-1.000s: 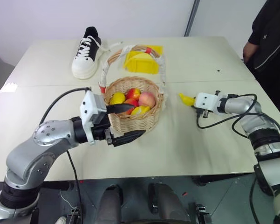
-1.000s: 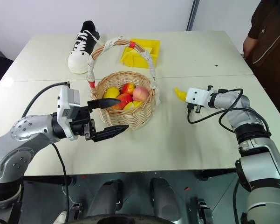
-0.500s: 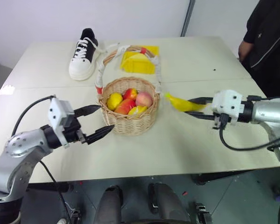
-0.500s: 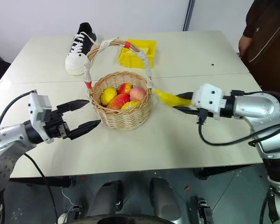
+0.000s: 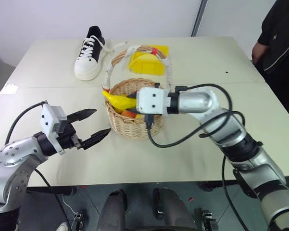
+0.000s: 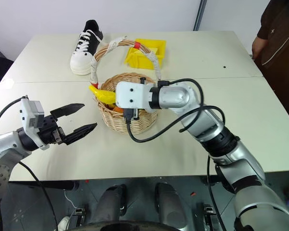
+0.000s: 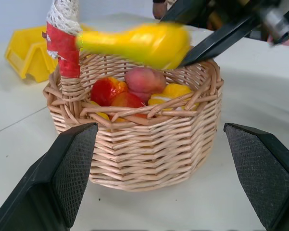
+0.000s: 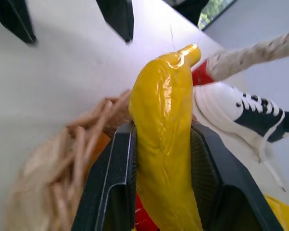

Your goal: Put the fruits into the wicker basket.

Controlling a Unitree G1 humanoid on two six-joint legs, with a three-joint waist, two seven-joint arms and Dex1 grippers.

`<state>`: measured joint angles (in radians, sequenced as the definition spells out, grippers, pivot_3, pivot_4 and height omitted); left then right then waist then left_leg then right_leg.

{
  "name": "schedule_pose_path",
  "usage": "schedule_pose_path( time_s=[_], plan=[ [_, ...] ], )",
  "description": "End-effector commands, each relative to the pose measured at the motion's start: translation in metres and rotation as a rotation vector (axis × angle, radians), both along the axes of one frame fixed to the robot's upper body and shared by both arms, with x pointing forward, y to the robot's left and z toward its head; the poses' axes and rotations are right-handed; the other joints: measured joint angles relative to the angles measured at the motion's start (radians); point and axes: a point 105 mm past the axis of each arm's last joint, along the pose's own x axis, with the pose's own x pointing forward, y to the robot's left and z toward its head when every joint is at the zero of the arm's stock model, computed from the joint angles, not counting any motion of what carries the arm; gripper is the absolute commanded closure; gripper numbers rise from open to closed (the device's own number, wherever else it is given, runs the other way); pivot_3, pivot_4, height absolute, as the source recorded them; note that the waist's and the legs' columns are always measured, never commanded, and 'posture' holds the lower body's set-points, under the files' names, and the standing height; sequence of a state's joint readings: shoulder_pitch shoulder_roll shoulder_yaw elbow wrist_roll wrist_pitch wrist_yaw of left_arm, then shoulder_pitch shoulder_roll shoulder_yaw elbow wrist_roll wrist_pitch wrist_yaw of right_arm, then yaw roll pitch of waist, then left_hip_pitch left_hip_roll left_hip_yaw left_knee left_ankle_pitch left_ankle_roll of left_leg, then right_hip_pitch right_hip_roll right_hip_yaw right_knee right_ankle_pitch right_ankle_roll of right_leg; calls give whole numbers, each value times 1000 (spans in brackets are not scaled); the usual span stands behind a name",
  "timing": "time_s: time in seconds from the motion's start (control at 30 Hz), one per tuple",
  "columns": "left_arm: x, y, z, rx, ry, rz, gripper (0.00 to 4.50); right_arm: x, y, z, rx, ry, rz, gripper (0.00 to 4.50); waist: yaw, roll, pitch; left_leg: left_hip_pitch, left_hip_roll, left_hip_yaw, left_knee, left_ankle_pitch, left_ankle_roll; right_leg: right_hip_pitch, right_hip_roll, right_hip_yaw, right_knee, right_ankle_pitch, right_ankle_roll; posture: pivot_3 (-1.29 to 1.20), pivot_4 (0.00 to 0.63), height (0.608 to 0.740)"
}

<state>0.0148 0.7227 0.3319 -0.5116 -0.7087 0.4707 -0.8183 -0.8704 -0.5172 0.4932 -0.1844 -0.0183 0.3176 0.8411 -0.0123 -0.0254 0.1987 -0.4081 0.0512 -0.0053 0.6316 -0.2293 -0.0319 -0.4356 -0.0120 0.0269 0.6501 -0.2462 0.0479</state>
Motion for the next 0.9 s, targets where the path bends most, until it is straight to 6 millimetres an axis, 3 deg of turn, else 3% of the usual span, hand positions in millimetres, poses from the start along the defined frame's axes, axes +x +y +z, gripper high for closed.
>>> schedule_pose_path(
  time_s=[0.03, 0.23, 0.3, 0.47, 0.57, 0.9],
  plan=[
    [-4, -6, 10, -2, -52, -10, 0, 1, 3, 12, 1, -86, 11, 2992, -2, 0, 0, 0, 0, 0, 0, 0, 0, 0, 0, 0, 0, 0, 0, 0, 150, 740],
    [-3, -12, 14, -16, -67, -26, 0, -1, -16, 17, -1, -136, 4, 49, -4, 0, 0, 1, 0, 0, 0, 0, 0, 0, 1, 0, 2, -1, -2, 0, 150, 740],
    [-2, -15, 16, -25, -73, -33, 0, -10, -24, 25, 58, -100, 15, 49, -2, 0, 0, 1, 0, 0, 0, 0, 0, 0, 1, 0, 2, -1, -1, 0, 150, 740],
    [-1, -20, 17, -41, -75, -55, 0, -38, -52, 58, 478, 222, 28, 49, -1, 0, 0, 1, 0, -1, 0, 0, 0, 1, 1, 0, 2, 0, 1, 0, 150, 740],
    [0, -25, 21, -77, -83, -74, 0, -47, -76, 39, 556, 396, -35, 49, -1, -1, 0, 3, 0, -1, 0, 0, 0, 3, 1, -1, 2, 0, 1, 0, 150, 740],
    [3, -36, 25, -99, -92, -113, 0, 38, -99, 4, 780, 402, -485, 49, -17, 0, 0, 8, 0, -1, 0, 0, 0, 6, 2, 0, 3, -1, -4, 0, 150, 740]
  ],
)
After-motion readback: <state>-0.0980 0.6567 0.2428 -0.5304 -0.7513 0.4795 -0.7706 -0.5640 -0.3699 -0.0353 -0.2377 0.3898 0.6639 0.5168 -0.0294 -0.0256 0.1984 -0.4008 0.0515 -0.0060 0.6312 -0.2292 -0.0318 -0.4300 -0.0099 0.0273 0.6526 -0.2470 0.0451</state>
